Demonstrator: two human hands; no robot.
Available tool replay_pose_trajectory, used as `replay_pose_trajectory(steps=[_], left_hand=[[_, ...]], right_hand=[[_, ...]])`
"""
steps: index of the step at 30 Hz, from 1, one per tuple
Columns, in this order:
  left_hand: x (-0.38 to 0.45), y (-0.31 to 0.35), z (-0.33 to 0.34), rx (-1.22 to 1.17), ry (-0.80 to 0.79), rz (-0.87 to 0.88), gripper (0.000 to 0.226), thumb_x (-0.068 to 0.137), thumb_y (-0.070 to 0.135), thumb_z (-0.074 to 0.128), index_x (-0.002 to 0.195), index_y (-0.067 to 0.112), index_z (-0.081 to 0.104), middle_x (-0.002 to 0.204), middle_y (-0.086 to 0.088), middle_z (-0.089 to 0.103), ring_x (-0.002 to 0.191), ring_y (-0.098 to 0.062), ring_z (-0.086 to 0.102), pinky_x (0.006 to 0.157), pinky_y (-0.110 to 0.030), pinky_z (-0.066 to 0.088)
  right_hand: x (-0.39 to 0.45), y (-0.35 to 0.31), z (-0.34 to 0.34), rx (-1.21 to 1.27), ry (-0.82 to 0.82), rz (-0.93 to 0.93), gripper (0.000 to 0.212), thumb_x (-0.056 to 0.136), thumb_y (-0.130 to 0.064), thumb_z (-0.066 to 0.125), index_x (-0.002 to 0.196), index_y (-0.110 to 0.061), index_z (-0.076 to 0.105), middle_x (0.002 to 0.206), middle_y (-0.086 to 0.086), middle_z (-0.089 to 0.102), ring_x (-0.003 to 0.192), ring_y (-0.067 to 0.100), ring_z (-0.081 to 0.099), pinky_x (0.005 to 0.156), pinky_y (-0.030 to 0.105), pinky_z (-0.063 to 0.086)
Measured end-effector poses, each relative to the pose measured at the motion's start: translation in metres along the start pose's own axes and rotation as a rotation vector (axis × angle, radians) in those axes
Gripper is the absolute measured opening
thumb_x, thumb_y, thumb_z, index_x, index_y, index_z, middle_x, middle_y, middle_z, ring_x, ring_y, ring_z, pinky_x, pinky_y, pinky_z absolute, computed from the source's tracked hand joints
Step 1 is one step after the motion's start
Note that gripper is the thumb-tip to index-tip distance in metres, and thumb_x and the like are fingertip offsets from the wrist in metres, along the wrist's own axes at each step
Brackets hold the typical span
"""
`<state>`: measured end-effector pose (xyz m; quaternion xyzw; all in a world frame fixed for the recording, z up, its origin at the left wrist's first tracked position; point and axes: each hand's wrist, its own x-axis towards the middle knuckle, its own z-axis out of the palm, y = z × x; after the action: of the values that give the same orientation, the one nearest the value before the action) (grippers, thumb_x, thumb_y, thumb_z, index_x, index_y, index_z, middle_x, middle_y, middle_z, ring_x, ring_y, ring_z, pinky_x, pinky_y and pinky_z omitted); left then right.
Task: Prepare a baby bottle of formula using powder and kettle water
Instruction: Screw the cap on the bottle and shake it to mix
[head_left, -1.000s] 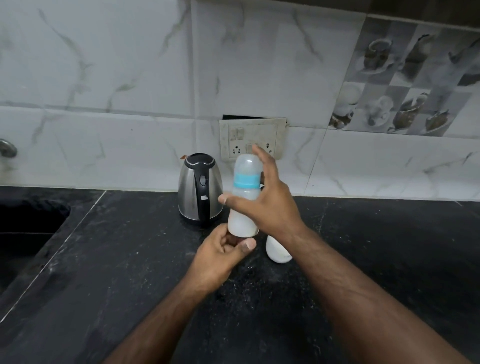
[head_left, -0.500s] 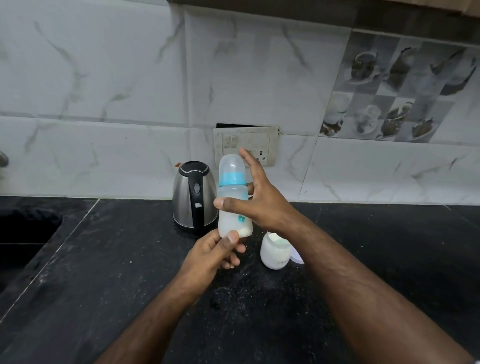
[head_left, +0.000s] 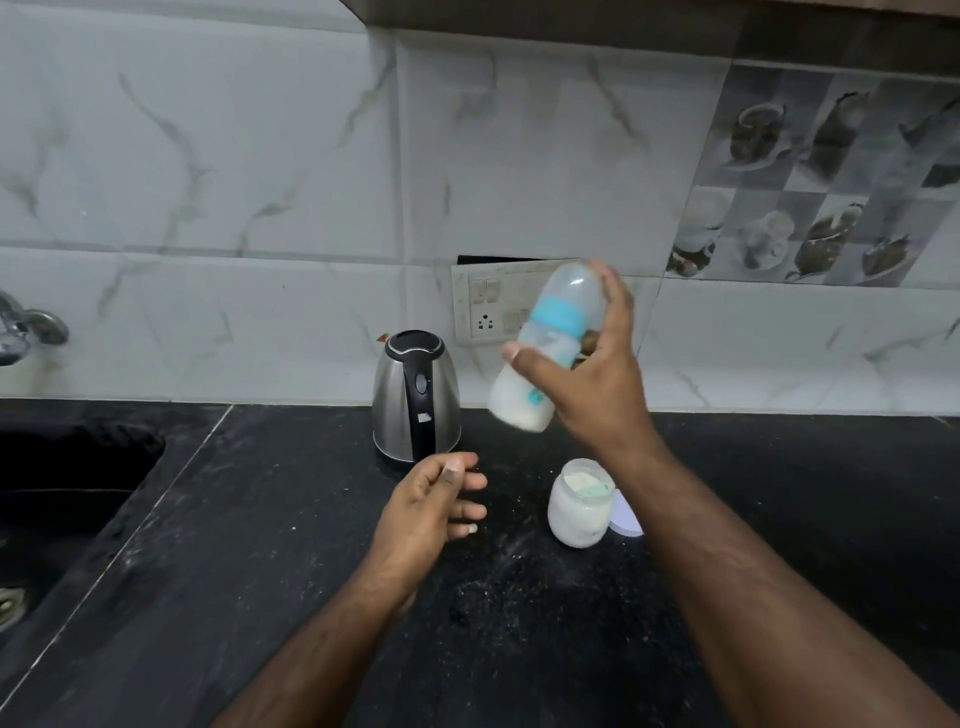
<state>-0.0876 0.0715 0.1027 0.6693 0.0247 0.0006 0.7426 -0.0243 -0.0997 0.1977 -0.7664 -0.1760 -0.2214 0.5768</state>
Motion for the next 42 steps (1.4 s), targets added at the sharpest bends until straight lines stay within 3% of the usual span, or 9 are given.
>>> replay_pose_trajectory(steps=[4, 9, 19, 23, 26, 30, 34, 37, 42], left_hand=[[0.002, 0.002, 0.001, 0.022, -0.031, -0.026, 0.024, 0.108, 0.034, 0.048, 0.119, 0.029, 0.068, 0.107, 0.002, 0.078, 0.085, -0.016, 0.074, 0.074, -0.033, 0.057], [0.005, 0.002, -0.006, 0.101, -0.083, -0.028, 0.021, 0.107, 0.029, 0.052, 0.122, 0.027, 0.067, 0.108, 0.001, 0.077, 0.087, -0.017, 0.074, 0.077, -0.032, 0.059], [0.006, 0.0, 0.0, 0.023, -0.031, 0.005, 0.022, 0.107, 0.019, 0.052, 0.122, 0.028, 0.066, 0.11, 0.004, 0.078, 0.089, -0.015, 0.075, 0.077, -0.03, 0.06], [0.003, -0.008, 0.0, -0.006, -0.015, -0.017, 0.023, 0.106, 0.018, 0.053, 0.123, 0.029, 0.066, 0.115, 0.006, 0.077, 0.091, -0.015, 0.075, 0.081, -0.032, 0.06], [0.003, -0.008, 0.001, -0.019, -0.011, -0.014, 0.023, 0.107, 0.019, 0.051, 0.124, 0.027, 0.065, 0.114, 0.006, 0.078, 0.092, -0.016, 0.075, 0.084, -0.034, 0.061], [0.005, -0.011, 0.001, -0.035, 0.01, -0.017, 0.023, 0.107, 0.019, 0.052, 0.123, 0.028, 0.066, 0.114, 0.008, 0.078, 0.091, -0.015, 0.076, 0.08, -0.03, 0.061], [0.003, -0.012, 0.003, -0.051, 0.008, -0.02, 0.021, 0.107, 0.022, 0.053, 0.122, 0.028, 0.066, 0.113, 0.004, 0.078, 0.092, -0.016, 0.075, 0.08, -0.031, 0.06], [0.005, -0.014, 0.002, -0.059, 0.031, -0.03, 0.023, 0.107, 0.02, 0.053, 0.123, 0.029, 0.067, 0.114, 0.007, 0.078, 0.092, -0.017, 0.075, 0.08, -0.032, 0.06], [0.001, -0.016, 0.001, -0.059, 0.028, -0.033, 0.022, 0.107, 0.022, 0.053, 0.124, 0.028, 0.065, 0.113, 0.006, 0.078, 0.091, -0.015, 0.075, 0.08, -0.031, 0.061]], right_hand=[[-0.01, 0.0, 0.006, -0.186, -0.231, 0.006, 0.109, 0.065, -0.05, 0.091, 0.149, -0.056, 0.021, 0.108, -0.021, 0.063, 0.091, -0.003, 0.068, 0.082, 0.037, 0.063], [0.002, 0.002, 0.0, 0.001, -0.04, -0.017, 0.11, 0.067, -0.044, 0.092, 0.151, -0.051, 0.022, 0.113, -0.019, 0.058, 0.088, -0.01, 0.067, 0.067, 0.014, 0.056], [-0.009, 0.007, 0.006, -0.124, -0.178, -0.022, 0.11, 0.06, -0.056, 0.087, 0.149, -0.058, 0.022, 0.115, -0.024, 0.06, 0.094, -0.008, 0.066, 0.079, 0.03, 0.063], [0.006, 0.008, -0.001, 0.081, 0.07, -0.042, 0.107, 0.064, -0.047, 0.09, 0.149, -0.052, 0.024, 0.125, -0.011, 0.059, 0.09, -0.005, 0.069, 0.07, 0.017, 0.058], [-0.007, 0.012, 0.006, -0.105, -0.145, -0.043, 0.111, 0.063, -0.048, 0.092, 0.149, -0.056, 0.023, 0.116, -0.024, 0.06, 0.093, -0.007, 0.067, 0.075, 0.019, 0.058], [0.002, 0.013, 0.004, 0.079, 0.073, -0.033, 0.11, 0.064, -0.049, 0.09, 0.151, -0.052, 0.022, 0.127, -0.015, 0.057, 0.092, -0.004, 0.069, 0.072, 0.019, 0.059], [-0.016, 0.014, 0.012, -0.147, -0.171, -0.033, 0.106, 0.062, -0.054, 0.089, 0.142, -0.069, 0.022, 0.116, -0.024, 0.06, 0.093, -0.003, 0.068, 0.081, 0.03, 0.062], [-0.003, 0.017, 0.006, 0.055, 0.078, -0.025, 0.108, 0.064, -0.049, 0.09, 0.147, -0.06, 0.022, 0.125, -0.016, 0.058, 0.094, -0.001, 0.07, 0.075, 0.026, 0.062], [-0.019, 0.019, 0.012, -0.112, -0.141, -0.014, 0.112, 0.062, -0.051, 0.091, 0.149, -0.06, 0.021, 0.121, -0.019, 0.062, 0.098, 0.0, 0.069, 0.083, 0.034, 0.063]])
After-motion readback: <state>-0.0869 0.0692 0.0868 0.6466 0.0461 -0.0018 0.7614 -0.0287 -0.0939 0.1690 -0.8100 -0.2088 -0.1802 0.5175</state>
